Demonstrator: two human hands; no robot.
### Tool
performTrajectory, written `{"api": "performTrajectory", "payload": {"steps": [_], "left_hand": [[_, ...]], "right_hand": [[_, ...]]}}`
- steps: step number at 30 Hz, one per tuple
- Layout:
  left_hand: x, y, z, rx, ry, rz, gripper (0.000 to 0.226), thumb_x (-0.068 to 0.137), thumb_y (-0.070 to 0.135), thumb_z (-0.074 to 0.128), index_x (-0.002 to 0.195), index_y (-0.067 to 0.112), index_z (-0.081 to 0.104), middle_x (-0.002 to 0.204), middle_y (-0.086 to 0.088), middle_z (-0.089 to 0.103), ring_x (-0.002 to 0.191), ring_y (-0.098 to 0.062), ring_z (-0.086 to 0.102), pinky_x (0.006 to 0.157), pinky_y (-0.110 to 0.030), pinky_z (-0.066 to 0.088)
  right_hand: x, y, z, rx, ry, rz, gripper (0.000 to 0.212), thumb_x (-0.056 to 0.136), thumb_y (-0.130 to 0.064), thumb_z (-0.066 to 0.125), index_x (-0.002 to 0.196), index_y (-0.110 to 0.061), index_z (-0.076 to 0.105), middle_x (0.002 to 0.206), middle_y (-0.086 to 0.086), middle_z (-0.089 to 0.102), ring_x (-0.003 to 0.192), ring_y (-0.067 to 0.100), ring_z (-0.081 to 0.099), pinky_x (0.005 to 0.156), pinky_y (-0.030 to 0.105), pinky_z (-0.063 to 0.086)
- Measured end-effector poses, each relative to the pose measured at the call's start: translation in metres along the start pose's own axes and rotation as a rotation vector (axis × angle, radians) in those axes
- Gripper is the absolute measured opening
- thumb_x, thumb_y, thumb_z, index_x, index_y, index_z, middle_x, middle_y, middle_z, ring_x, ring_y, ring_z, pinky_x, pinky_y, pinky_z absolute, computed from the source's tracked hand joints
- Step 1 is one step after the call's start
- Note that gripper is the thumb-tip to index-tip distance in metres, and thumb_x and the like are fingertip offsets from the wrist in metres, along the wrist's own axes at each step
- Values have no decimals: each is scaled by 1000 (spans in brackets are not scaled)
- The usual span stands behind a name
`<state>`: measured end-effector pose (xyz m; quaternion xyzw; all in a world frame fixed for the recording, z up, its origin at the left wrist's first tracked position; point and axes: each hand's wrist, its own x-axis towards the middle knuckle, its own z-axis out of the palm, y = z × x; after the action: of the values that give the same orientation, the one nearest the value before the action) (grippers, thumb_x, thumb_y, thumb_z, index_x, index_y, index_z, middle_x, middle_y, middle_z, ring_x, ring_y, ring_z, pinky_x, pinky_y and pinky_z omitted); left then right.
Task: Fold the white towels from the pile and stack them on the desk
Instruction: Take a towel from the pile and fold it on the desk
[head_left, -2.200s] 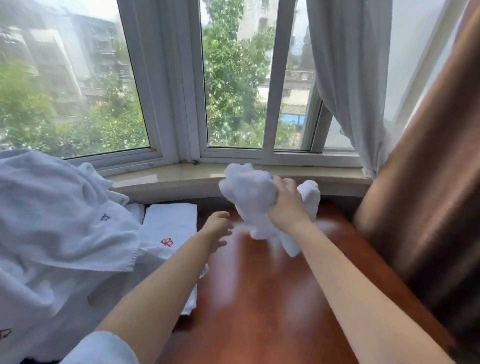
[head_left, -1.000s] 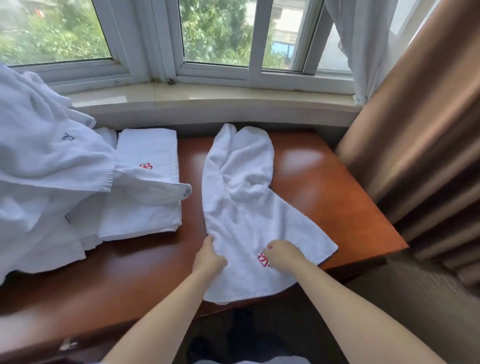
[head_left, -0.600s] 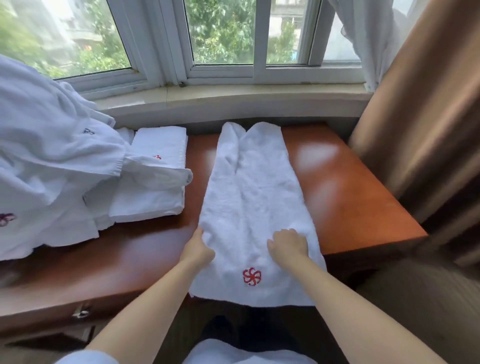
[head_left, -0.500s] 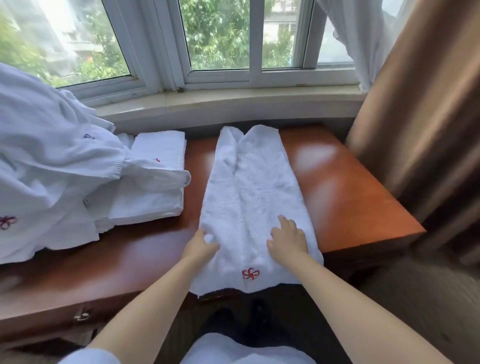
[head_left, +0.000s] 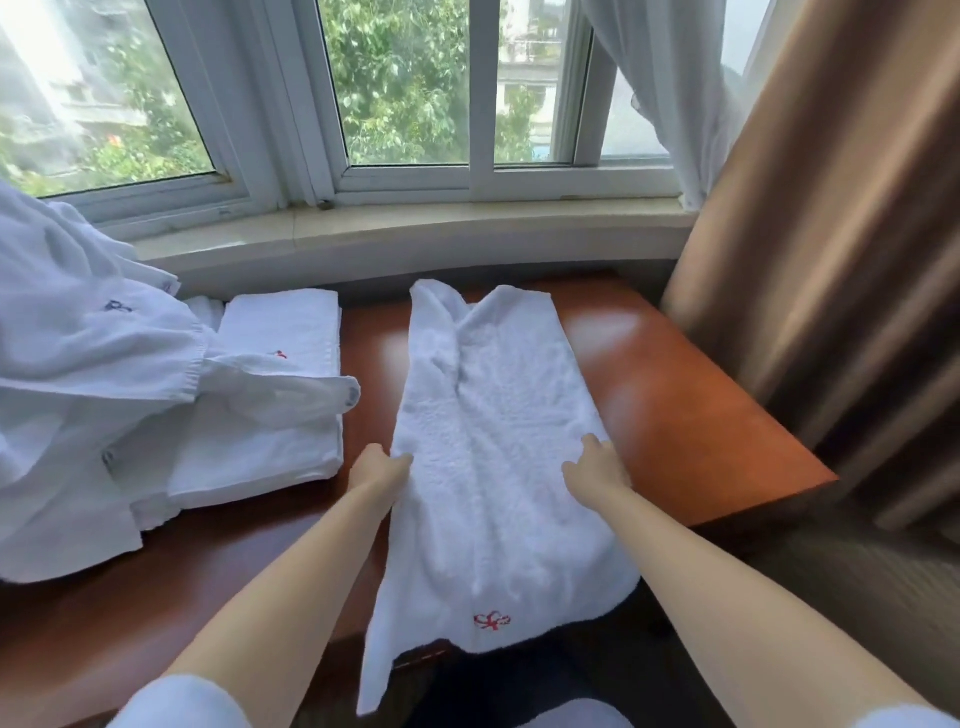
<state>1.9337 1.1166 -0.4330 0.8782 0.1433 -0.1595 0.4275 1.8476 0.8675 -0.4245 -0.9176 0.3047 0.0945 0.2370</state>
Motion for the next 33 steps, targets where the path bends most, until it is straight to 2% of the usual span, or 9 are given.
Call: {"api": "performTrajectory", "payload": {"steps": [4, 7, 10, 12, 16, 19, 25, 29, 33], "left_hand": [[22, 20, 3, -289, -48, -101, 64, 91, 17, 61, 146, 5, 29, 138, -11, 45, 55, -19, 66, 35, -19, 41], [33, 38, 4, -434, -123, -168, 61, 91, 14, 63, 142, 1, 33, 144, -13, 40, 51, -23, 67, 33, -19, 44], [37, 51, 8, -493, -177, -238, 49, 89, 11, 66, 129, -5, 43, 111, -20, 60, 50, -26, 66, 47, -29, 57], [39, 58, 7, -479, -197, -282, 35, 86, 9, 68, 115, -2, 52, 72, -14, 65, 38, -20, 61, 48, -28, 55], [34, 73, 0, -431, -218, -298, 11, 87, 4, 63, 82, 2, 53, 66, -12, 61, 36, -18, 59, 44, -27, 54], [19, 88, -14, -391, -280, -274, 10, 89, 1, 59, 92, 0, 49, 49, -8, 60, 33, -17, 58, 57, -26, 56], [-33, 107, -50, -423, -169, -114, 16, 92, 3, 58, 107, 2, 55, 48, -8, 62, 28, -6, 52, 33, -10, 38], [-67, 122, -72, -493, -180, -22, 10, 89, 9, 60, 85, 10, 52, 42, -3, 54, 27, -5, 50, 33, -9, 37], [-81, 148, -107, -729, -192, 37, 21, 90, 27, 64, 93, 8, 57, 81, -15, 64, 44, -20, 65, 41, -27, 55]], "right_hand": [[28, -4, 1, 168, 23, 80, 57, 92, -25, 50, 144, -11, 32, 146, 11, 32, 120, 32, 50, 91, 31, 42], [47, -16, 3, 245, 70, 170, 60, 90, -22, 53, 144, -10, 28, 144, 14, 28, 115, 36, 52, 90, 34, 44], [65, -18, 1, 363, 93, 300, 54, 88, -12, 55, 137, -6, 34, 135, 19, 36, 110, 36, 55, 89, 36, 47], [74, -19, -5, 537, -16, 317, 44, 86, -3, 56, 128, -1, 45, 114, 19, 53, 96, 33, 60, 79, 33, 52], [62, -30, -28, 783, -110, 299, 17, 80, 13, 49, 81, -3, 57, 47, 7, 54, 32, 12, 46, 34, 12, 28], [49, -36, -54, 1060, -140, 289, 16, 88, 10, 49, 83, -6, 48, 66, 9, 60, 31, 8, 56, 28, 10, 27], [5, -48, -91, 1156, 25, 110, 39, 89, -14, 57, 126, -11, 47, 112, 6, 58, 43, 10, 63, 32, 12, 31], [-15, -64, -123, 1059, 255, -54, 17, 84, -22, 63, 76, -18, 49, 78, 4, 58, 38, 9, 55, 34, 15, 37], [-21, -75, -165, 1125, 451, -108, 9, 79, -15, 59, 77, -13, 51, 69, 3, 54, 38, 12, 49, 39, 18, 40]]}}
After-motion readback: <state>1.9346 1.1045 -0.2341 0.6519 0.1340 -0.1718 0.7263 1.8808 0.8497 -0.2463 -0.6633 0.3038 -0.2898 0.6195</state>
